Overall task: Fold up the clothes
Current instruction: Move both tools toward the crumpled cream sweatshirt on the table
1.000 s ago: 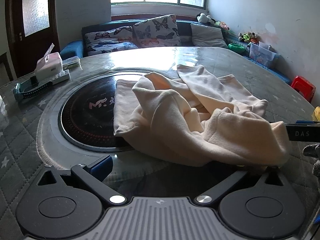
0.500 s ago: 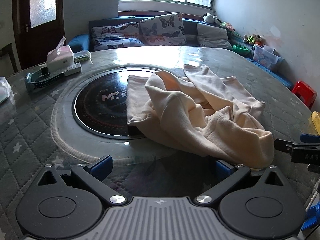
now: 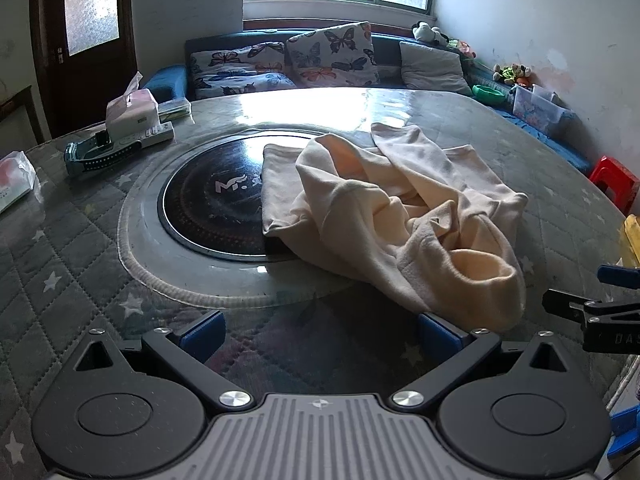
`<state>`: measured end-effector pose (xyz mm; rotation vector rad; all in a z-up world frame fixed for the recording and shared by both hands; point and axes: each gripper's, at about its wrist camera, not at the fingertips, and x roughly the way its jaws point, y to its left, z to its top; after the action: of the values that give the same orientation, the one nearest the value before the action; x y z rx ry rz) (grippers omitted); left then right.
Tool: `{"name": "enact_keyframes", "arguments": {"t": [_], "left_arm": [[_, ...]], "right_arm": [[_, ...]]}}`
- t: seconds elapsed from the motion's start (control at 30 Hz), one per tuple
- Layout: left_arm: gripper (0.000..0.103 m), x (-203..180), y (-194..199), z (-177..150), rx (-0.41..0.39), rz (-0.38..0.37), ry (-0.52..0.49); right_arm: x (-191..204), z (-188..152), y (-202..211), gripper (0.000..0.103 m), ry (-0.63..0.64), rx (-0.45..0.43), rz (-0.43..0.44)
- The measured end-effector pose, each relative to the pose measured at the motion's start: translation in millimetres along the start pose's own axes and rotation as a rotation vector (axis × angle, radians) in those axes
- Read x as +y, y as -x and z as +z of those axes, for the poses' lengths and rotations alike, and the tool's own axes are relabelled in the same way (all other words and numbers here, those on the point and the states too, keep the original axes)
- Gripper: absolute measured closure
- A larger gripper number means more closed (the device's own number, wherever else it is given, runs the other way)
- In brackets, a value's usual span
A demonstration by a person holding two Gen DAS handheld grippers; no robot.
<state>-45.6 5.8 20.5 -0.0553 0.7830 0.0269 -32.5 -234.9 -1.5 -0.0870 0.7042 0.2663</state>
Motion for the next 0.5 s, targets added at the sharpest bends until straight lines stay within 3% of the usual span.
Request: {"name": "enact_keyframes", "arguments": {"t": [0.5], "left_arm": [[0.0,-8.0,5.5,-7.7,0.016,0.007,-0.014]], "right_arm": [[11.1,-1.6,12.4,0.0,0.029,-0.024,0.051]]}}
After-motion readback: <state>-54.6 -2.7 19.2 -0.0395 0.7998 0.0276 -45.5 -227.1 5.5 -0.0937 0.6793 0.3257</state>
